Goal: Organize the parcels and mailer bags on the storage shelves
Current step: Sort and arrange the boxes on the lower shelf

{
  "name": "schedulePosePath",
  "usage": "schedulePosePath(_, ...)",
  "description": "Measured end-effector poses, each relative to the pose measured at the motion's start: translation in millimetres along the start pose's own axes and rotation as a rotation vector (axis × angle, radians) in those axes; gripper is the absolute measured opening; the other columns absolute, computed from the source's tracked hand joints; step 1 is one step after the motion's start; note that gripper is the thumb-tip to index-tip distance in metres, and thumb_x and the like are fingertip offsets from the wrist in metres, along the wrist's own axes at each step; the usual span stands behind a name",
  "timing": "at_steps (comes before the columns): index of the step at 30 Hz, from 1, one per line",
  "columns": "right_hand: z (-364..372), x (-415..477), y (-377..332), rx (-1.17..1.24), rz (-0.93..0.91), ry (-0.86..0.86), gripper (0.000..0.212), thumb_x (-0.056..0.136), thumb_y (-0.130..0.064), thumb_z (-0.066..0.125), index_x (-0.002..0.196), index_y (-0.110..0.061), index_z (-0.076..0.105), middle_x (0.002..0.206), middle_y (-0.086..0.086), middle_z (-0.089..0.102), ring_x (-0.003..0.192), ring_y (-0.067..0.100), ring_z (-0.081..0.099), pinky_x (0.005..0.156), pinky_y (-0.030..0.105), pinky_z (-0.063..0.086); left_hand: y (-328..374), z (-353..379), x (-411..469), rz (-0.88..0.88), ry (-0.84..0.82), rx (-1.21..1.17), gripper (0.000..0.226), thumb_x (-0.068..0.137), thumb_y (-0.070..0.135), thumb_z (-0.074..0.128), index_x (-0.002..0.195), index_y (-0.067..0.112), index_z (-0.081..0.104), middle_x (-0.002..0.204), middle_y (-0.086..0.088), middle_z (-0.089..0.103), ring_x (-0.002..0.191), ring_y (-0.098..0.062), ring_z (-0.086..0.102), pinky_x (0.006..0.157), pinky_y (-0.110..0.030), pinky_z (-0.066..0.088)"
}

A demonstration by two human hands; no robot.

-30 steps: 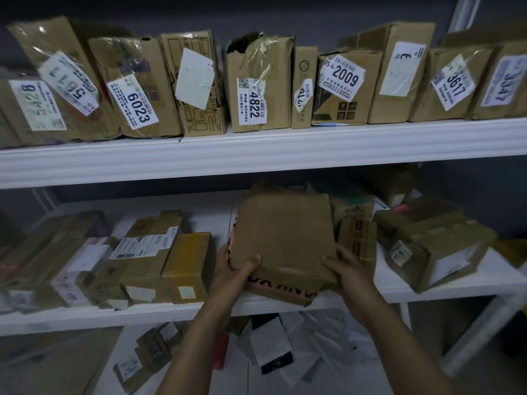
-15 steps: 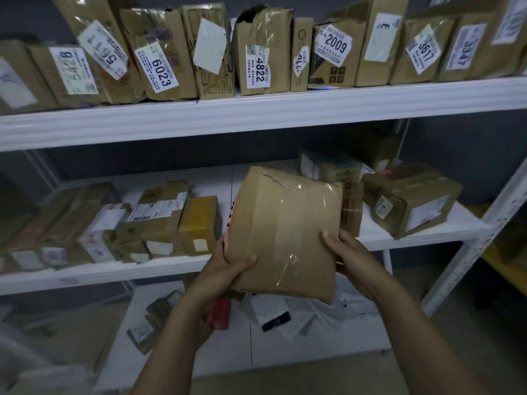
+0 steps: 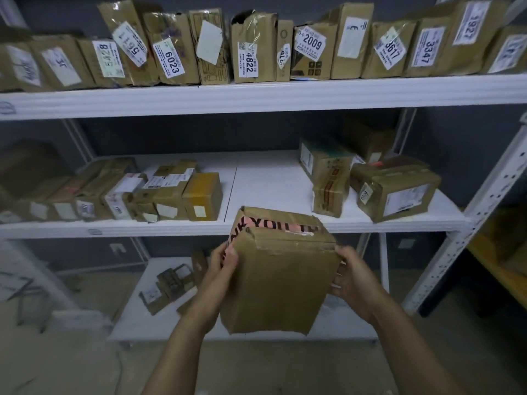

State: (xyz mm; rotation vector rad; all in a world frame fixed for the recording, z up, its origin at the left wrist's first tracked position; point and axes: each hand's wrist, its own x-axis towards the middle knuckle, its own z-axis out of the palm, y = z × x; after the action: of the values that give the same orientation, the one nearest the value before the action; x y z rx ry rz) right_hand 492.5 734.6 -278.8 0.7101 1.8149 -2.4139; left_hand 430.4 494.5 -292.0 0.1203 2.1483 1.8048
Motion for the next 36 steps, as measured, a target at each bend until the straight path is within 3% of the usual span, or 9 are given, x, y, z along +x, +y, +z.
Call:
schedulePosePath(4,-4,-17,11,-0.11,-0.063,-0.014,0.023,0.094,-0.006,0.048,0.111,-0.013,0.061,0.105,0.012,0.069,0.093,0.024,0.067,0.078,0.034,0.053,1,7,-19,-0.045,0.079,-0.072,0.102,0.05,0.097,0.047,0.128,0.031,0.047,0.124,0.004,0.056,0.111,-0.014,0.054,0.097,-0.038,0.044)
schedulePosePath(8,-7,-25,27,-0.164,-0.12,-0.086,0.066,0.08,0.016,0.051,0.132,-0.024,0.051,0.126,0.005,0.061,0.109,0.022,0.061,0.081,0.033,0.052,-2,9,-33,-0.049,0.089,-0.145,0.078,0.065,0.061,0.068,0.131,0.03,0.04,0.119,0.001,0.061,0.102,-0.018,0.062,0.08,-0.033,0.052)
schedulePosePath(14,14,-50,34,-0.117,-0.096,-0.144,0.04,0.081,-0.04,0.067,0.119,-0.026,0.065,0.111,0.004,0.071,0.104,0.022,0.066,0.091,0.039,0.05,-24,-10,-42,0.07,0.002,-0.103,0.082,0.079,0.025,0.076,0.143,0.044,0.028,0.129,0.007,0.056,0.107,-0.011,0.063,0.078,-0.029,0.056)
schedulePosePath(17,35,-64,38,-0.163,-0.075,-0.043,0.044,0.091,-0.058,0.045,0.113,-0.028,0.069,0.104,-0.002,0.074,0.102,0.016,0.067,0.094,0.038,0.049,-24,-28,-56,0.137,-0.041,-0.056,0.085,0.079,0.016,0.075,0.143,0.044,0.026,0.123,0.016,0.055,0.099,-0.002,0.065,0.071,-0.021,0.056)
schedulePosePath(19,53,-75,41,-0.198,-0.106,-0.009,0.042,0.094,-0.056,0.043,0.109,-0.028,0.07,0.098,-0.005,0.075,0.097,0.013,0.069,0.09,0.038,0.051,-24,-42,-64,0.165,-0.07,-0.042,0.081,0.082,0.017,0.072,0.142,0.046,0.027,0.121,0.015,0.056,0.094,-0.003,0.066,0.068,-0.022,0.056)
schedulePosePath(22,76,-85,50,-0.173,-0.162,0.074,0.025,0.096,-0.038,0.054,0.103,-0.021,0.071,0.083,-0.004,0.076,0.088,0.018,0.07,0.089,0.041,0.053,-22,-62,-75,0.105,-0.062,-0.06,0.065,0.083,0.055,0.054,0.141,0.055,0.023,0.134,0.009,0.05,0.105,-0.011,0.062,0.073,-0.028,0.055)
schedulePosePath(25,95,-92,59,-0.149,-0.176,0.078,0.022,0.096,-0.031,0.055,0.107,-0.02,0.07,0.089,0.001,0.076,0.092,0.023,0.07,0.094,0.045,0.051,-21,-79,-83,0.027,-0.057,-0.093,0.08,0.075,0.069,0.04,0.147,0.051,0.009,0.151,0.005,0.034,0.114,-0.013,0.05,0.068,-0.023,0.047)
schedulePosePath(31,114,-95,73,-0.134,-0.243,0.079,0.035,0.099,-0.032,0.049,0.132,-0.043,0.046,0.122,-0.01,0.062,0.107,0.018,0.064,0.093,0.042,0.053,-10,-95,-81,0.131,-0.082,-0.027,0.096,0.072,0.063,0.055,0.151,0.041,0.007,0.148,0.006,0.038,0.118,-0.012,0.053,0.084,-0.027,0.05)
schedulePosePath(36,118,-91,60,-0.355,-0.363,0.092,0.048,0.095,-0.043,0.052,0.141,-0.046,0.039,0.138,-0.011,0.043,0.119,0.008,0.05,0.09,0.024,0.048,10,-94,-64,0.282,-0.119,-0.014,0.094,0.074,0.026,0.08,0.148,0.036,0.023,0.124,0.02,0.05,0.097,0.009,0.055,0.061,-0.005,0.048)
